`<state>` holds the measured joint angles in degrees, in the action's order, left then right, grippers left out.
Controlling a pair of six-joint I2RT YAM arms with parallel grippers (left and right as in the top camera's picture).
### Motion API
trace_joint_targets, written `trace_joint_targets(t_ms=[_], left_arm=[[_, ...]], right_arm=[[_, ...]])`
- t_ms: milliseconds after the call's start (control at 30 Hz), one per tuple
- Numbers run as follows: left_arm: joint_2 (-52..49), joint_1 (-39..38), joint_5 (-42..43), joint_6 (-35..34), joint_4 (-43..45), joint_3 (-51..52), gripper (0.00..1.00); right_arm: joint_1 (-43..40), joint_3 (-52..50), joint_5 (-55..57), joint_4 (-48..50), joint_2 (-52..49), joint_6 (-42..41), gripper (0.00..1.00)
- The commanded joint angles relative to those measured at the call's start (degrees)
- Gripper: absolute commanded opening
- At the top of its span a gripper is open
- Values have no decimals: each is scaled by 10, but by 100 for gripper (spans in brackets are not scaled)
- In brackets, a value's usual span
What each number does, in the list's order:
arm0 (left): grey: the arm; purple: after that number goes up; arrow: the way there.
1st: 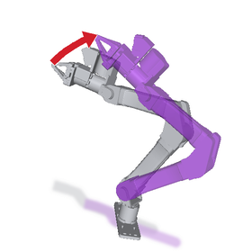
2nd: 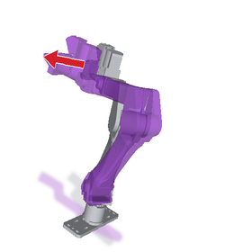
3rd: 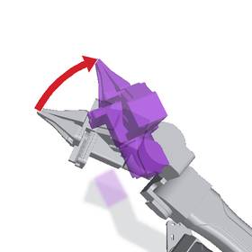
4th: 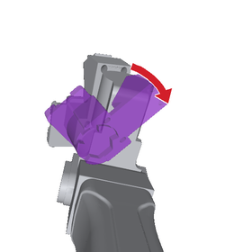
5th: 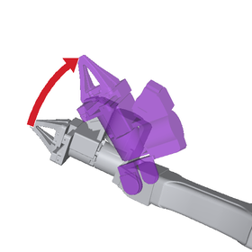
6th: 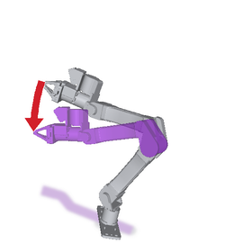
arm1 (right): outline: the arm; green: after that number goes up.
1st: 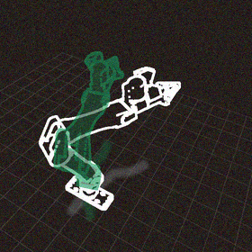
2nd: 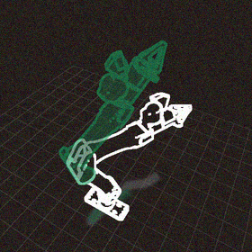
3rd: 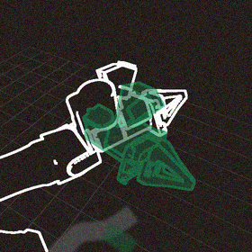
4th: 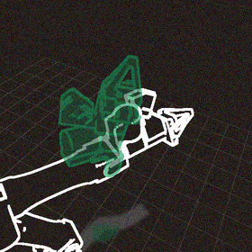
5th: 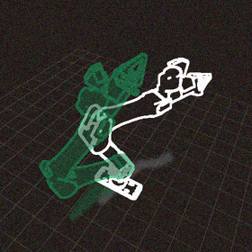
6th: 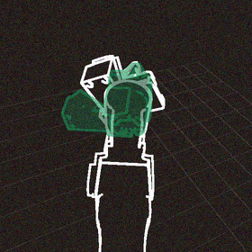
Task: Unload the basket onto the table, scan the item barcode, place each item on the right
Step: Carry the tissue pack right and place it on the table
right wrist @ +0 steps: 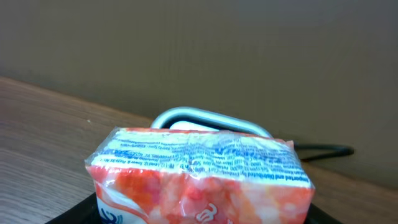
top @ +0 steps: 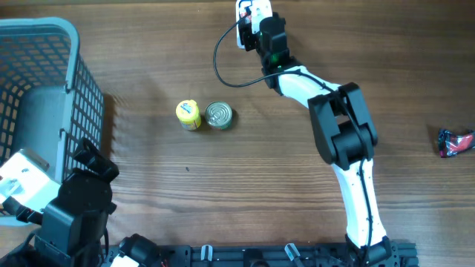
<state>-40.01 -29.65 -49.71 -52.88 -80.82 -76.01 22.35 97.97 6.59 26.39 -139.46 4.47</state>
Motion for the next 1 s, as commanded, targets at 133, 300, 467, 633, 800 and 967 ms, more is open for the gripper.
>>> trace_joint_targets(t_ms=[133, 300, 467, 633, 800, 967], left_arm=[[2, -2, -11, -7, 5, 4, 100], [-2, -2, -5, -7, 38, 4, 100], [-30, -2, 38, -3, 58, 4, 100], [-87, -2, 93, -3, 61, 4, 100], [-153, -2, 132, -3, 79, 4, 100], [-204, -2, 155, -3, 102, 4, 100]], right_arm=[[-14, 6, 43, -142, 182, 15, 69], [-66, 6, 180, -379, 237, 16, 69], [-164, -2, 202, -569, 236, -36, 69], [-306, -23, 199, -651, 235, -62, 69], [-429, -69, 123, -645, 234, -112, 68], [-534, -162, 60, -581, 234, -162, 67]])
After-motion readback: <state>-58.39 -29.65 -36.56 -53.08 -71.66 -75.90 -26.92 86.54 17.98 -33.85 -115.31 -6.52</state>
